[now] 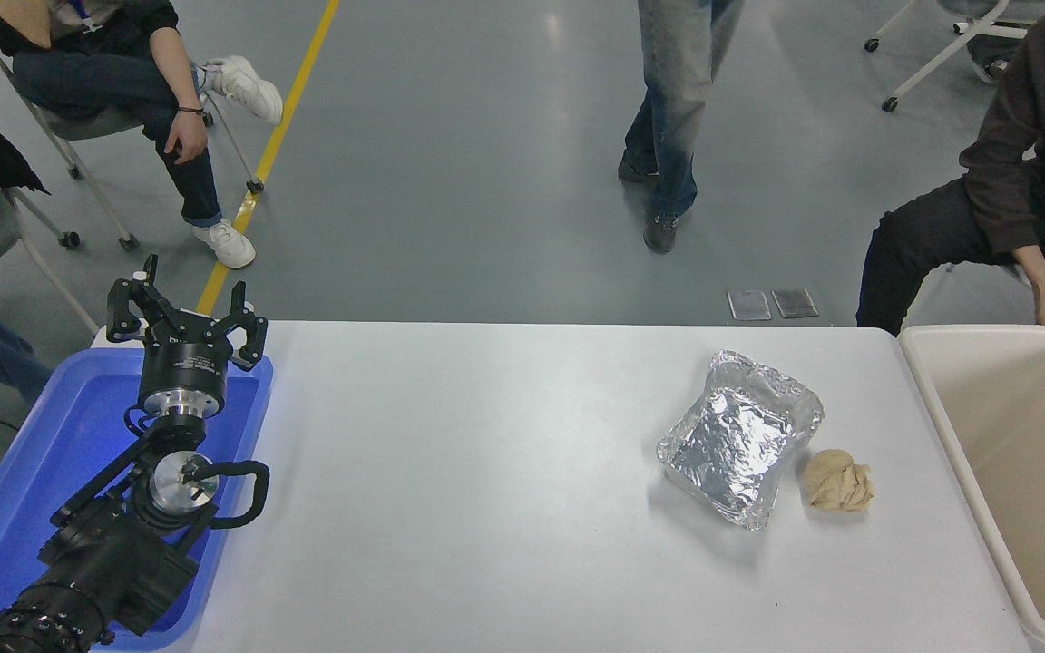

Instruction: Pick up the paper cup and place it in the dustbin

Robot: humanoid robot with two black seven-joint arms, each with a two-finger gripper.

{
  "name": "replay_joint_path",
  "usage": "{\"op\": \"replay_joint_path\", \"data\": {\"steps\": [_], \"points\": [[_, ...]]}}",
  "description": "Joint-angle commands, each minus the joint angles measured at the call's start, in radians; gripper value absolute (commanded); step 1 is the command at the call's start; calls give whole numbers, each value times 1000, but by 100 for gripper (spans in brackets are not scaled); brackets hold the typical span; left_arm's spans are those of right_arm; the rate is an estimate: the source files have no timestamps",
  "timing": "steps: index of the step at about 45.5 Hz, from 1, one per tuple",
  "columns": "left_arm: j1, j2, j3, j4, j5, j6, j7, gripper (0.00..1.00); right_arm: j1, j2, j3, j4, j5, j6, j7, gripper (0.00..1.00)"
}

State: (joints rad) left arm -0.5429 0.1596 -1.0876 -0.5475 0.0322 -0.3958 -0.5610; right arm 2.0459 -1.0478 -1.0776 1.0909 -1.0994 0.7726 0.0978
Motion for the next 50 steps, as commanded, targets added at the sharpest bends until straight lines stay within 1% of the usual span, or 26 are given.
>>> {"op": "replay_joint_path", "data": {"steps": [1, 8, 13, 22, 27, 31, 35, 47, 48, 49, 50], "points": [[0, 0, 0, 0, 0, 0, 0, 99, -223, -14, 25, -198, -2, -113, 10, 0], [0, 0, 0, 0, 0, 0, 0, 99, -464, 9, 134, -305, -1, -219, 22, 0], [0, 0, 0, 0, 0, 0, 0, 99, -660, 64, 255, -394, 3, -286, 22, 0], [0, 0, 0, 0, 0, 0, 0, 99, -1021, 242, 530, -664, 19, -411, 20, 0], [0, 0, 0, 0, 0, 0, 0, 99, -1173, 336, 659, -782, 58, -463, 16, 0], [0, 0, 0, 0, 0, 0, 0, 99, -1243, 397, 705, -818, 78, -528, 8, 0], [-2, 0, 0, 0, 0, 0, 0, 99, -1274, 423, 725, -818, 84, -559, -4, 0], [-2, 0, 0, 0, 0, 0, 0, 99, -1310, 454, 791, -818, 84, -596, -15, 0], [-2, 0, 0, 0, 0, 0, 0, 99, -1310, 454, 791, -818, 84, -596, -13, 2], [-2, 0, 0, 0, 0, 0, 0, 99, -1310, 454, 791, -818, 84, -596, -15, 15], [-2, 0, 0, 0, 0, 0, 0, 99, -1310, 454, 791, -818, 84, -596, -15, 35]]}}
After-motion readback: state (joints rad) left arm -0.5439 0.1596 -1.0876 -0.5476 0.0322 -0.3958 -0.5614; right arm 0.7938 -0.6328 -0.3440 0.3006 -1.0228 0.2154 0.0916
